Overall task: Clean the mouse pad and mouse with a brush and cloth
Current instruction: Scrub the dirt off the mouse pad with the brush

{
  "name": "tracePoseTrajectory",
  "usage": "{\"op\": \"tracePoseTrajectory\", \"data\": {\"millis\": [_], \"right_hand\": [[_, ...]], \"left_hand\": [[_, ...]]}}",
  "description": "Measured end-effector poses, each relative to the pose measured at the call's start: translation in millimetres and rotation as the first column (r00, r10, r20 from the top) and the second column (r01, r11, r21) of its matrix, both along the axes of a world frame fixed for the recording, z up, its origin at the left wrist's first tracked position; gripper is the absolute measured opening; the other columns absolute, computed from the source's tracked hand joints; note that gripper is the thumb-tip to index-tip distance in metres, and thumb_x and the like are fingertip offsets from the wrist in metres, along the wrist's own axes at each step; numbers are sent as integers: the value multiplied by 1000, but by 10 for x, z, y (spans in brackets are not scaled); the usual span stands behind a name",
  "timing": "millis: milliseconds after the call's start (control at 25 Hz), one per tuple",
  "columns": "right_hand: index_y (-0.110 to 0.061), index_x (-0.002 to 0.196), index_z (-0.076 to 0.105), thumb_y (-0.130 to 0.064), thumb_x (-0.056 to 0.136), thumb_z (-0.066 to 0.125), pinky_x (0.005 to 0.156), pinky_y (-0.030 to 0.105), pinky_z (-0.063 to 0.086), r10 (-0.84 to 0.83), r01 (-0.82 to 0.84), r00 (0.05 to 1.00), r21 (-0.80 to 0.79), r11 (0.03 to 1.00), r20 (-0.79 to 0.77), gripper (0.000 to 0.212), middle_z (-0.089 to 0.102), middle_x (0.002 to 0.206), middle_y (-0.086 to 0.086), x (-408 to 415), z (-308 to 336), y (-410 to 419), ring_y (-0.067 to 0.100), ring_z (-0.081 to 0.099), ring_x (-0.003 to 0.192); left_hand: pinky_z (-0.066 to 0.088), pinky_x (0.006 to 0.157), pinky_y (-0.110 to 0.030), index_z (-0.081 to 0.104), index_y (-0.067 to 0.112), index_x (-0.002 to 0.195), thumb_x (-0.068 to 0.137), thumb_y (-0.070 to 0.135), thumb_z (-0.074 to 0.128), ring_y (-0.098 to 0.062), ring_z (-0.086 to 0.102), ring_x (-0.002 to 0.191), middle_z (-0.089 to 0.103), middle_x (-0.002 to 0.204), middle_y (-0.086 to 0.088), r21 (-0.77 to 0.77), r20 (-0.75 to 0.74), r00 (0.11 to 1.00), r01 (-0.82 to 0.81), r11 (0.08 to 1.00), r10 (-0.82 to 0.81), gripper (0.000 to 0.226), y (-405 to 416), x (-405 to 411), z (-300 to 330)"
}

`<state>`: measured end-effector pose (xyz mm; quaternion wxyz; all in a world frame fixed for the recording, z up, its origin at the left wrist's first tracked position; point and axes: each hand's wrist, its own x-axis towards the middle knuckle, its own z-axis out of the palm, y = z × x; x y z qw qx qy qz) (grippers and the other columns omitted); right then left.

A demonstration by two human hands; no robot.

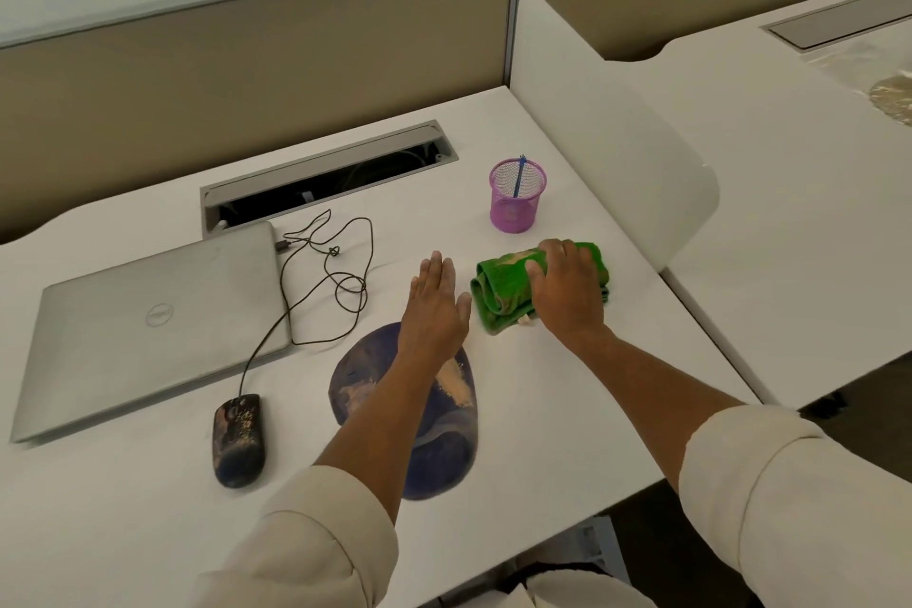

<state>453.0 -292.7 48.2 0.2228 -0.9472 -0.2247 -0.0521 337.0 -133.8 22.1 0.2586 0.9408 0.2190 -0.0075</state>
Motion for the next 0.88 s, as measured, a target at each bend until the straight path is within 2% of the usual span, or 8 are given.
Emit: {"op": "tracePoseTrajectory", "data": {"millis": [120, 360, 520, 720, 880], "right_hand": [[-10, 123, 60, -31, 98, 56, 83, 40, 44, 21, -21, 1000, 9, 1000, 12, 33, 65, 110, 11, 216, 52, 87, 29, 55, 100], [-10, 120, 58, -23, 96, 54, 83, 43, 47, 107, -101, 994, 153, 983, -29, 28, 65, 106, 8, 738, 181, 296, 28, 51, 100], [-11, 120, 60, -18, 95, 56, 84, 39, 45, 87, -78, 996, 214, 974, -32, 26, 65, 106, 7, 1133, 295, 443, 27, 51, 103], [-15, 125, 62, -26, 94, 65, 87, 40, 46, 114, -110, 992, 79, 991, -54, 33, 66, 109, 7, 1611, 403, 652, 28, 52, 107], [-18, 122, 66, -31, 90, 70, 87, 43, 47, 155, -158, 980, -15, 987, -127, 34, 66, 110, 8, 1844, 376, 782, 28, 51, 109]], "left_hand": [[-2, 127, -36, 7, 6, 162, 110, 33, 32, -24, -4, 158, -4, 171, -12, -8, -53, 999, -12, 1000, 11, 64, 56, 259, -75], [-6, 127, -41, -4, 3, 160, 109, 19, 27, -28, -12, 157, -11, 170, -15, -18, -172, 985, -5, 1000, 2, 62, 207, 595, -268], [-9, 127, -42, -10, 6, 160, 111, 30, 25, -27, -17, 156, -17, 169, -13, 17, -143, 989, -41, 999, 43, 66, 244, 718, -368], [-8, 127, -41, -12, 8, 161, 109, 44, 22, -25, -17, 156, -18, 169, -11, 151, -94, 992, -64, 986, 78, 72, 239, 756, -480], [-9, 127, -41, -15, 9, 160, 108, 47, 20, -25, -20, 156, -20, 168, -10, 170, -100, 992, -64, 983, 82, 74, 263, 786, -508]]}}
